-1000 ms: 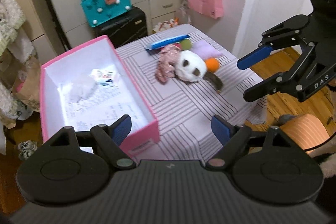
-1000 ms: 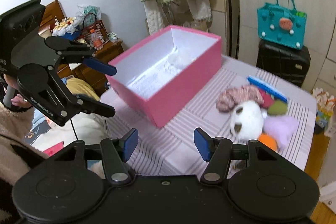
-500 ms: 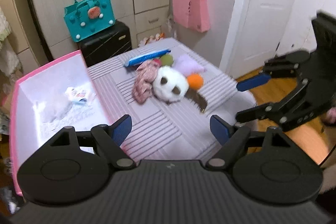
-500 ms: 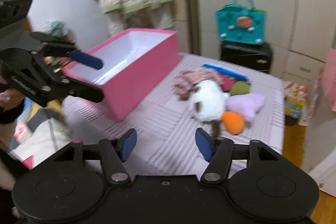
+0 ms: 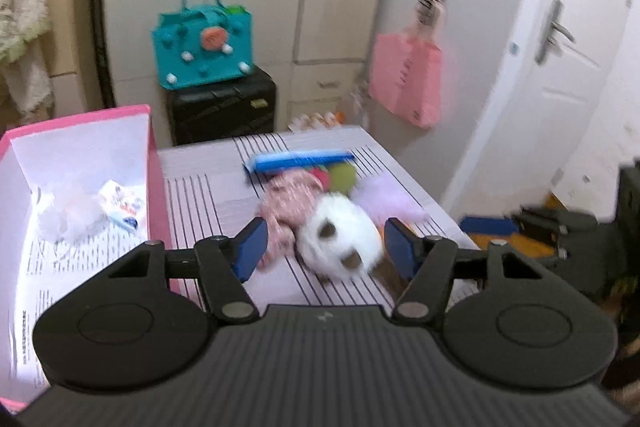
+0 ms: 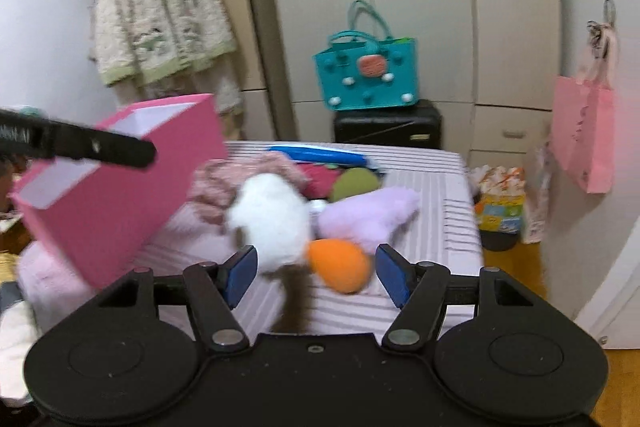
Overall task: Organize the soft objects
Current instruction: 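Grasp the pink floral cloth with the left tool while the right tool grasps the orange sponge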
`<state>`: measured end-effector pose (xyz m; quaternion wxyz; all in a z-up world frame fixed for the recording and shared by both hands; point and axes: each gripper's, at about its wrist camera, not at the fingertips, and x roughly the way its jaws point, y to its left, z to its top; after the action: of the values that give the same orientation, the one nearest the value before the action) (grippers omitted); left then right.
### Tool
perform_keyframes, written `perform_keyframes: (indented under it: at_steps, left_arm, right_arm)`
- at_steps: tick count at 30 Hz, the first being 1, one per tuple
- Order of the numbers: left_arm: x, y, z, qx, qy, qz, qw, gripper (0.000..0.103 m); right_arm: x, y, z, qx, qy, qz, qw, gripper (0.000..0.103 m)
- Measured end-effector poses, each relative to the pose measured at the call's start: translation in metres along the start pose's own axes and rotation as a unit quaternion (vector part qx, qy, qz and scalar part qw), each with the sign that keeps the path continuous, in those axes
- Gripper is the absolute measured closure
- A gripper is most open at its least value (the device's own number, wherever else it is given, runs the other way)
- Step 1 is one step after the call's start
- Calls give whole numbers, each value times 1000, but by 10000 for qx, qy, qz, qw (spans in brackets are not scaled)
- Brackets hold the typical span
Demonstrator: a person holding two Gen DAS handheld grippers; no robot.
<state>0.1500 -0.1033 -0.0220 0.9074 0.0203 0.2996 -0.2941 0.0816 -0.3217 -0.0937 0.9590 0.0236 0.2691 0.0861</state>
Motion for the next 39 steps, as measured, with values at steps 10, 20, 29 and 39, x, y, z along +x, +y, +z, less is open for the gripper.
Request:
perform_keyframes:
  at_steps: [10,20,29,39]
  left_arm:
    - [66,7,27,-253,91,760,9967,50]
    - [116,19,21,-887,619,467,9930,51]
    - [139,32,15,-1210,868,601,9870,52]
    - [139,32,7,-1281,826,545,9868,89]
  right_arm:
    - [47,-23,-9,314,241,-232,9989,34]
    - [63,-18,-20,510,329,111,9981,54]
    - [60,-12,-26,257,250,93,9993,55]
    - [57,-12,-30,349,180,67,9992,59]
